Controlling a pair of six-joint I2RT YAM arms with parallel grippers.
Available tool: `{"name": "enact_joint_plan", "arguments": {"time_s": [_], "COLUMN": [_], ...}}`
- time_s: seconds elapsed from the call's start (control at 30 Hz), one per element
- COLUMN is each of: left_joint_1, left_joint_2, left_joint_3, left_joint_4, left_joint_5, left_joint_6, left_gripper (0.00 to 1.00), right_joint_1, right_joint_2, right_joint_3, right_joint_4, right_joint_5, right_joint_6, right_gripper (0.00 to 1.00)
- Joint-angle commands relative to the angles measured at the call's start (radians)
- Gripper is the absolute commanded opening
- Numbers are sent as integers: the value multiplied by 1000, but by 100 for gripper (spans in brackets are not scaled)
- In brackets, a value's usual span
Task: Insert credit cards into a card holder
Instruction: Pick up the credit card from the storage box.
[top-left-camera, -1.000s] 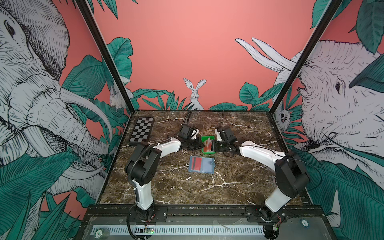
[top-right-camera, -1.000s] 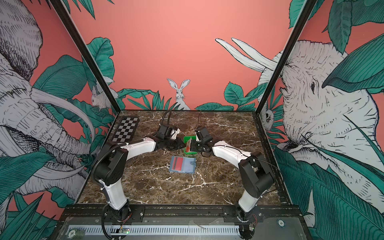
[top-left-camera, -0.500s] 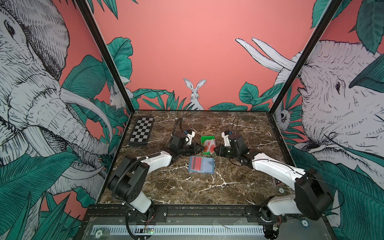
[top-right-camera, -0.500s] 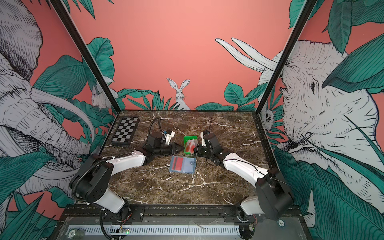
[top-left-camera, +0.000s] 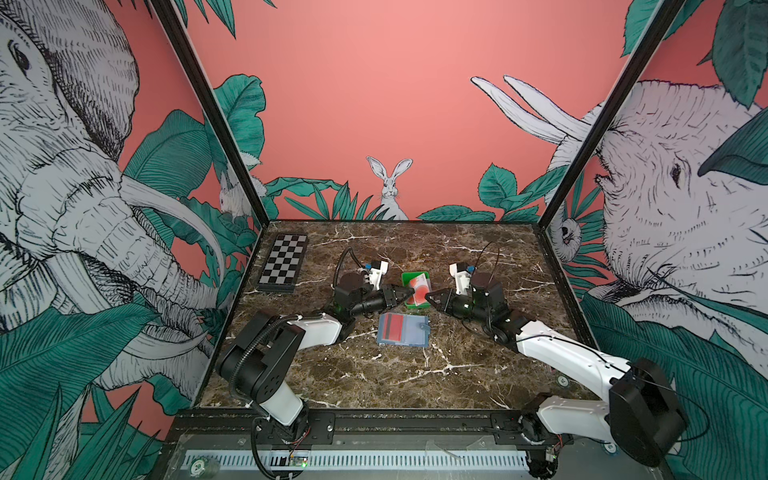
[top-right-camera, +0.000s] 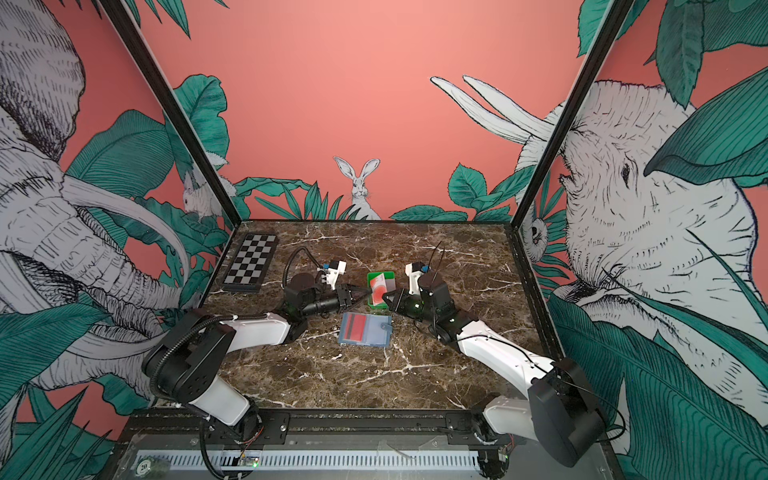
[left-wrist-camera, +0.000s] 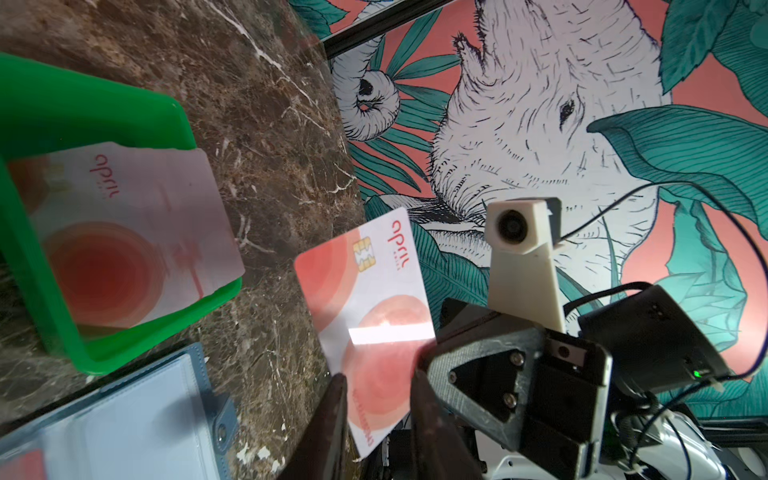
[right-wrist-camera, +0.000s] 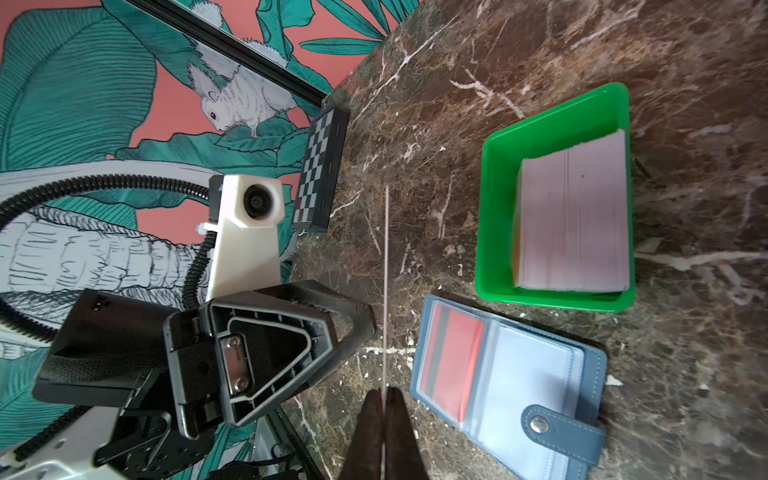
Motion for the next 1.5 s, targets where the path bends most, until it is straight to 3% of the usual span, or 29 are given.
{"name": "enact_joint_plan", "arguments": {"time_s": [0.0,0.37,0.6,0.97,1.47], "left_joint_1": [-8,-9,-9,-10,-6], "left_joint_2": [9,-1,32,31,34], "left_joint_3": [-7,-5,-3,10,27], "left_joint_4": [70,-23,131,158,105], "left_joint_5": [23,12,30,44,43], "left_joint_6": [-34,2,-101,-134,-107], "left_gripper": [28,28,27,18,0], "right_joint_1": [4,4,4,4,5], "right_joint_2": [-28,-62,-41,-2,36], "right_joint_3": [-15,-18,-23,-41,-61], "right_joint_4": [93,66,99,132,58], "right_joint_5": [-29,-7,-28,-33,-17], "right_joint_6": [43,34,49,67,23], "right_gripper": [1,1,1,2,20]}}
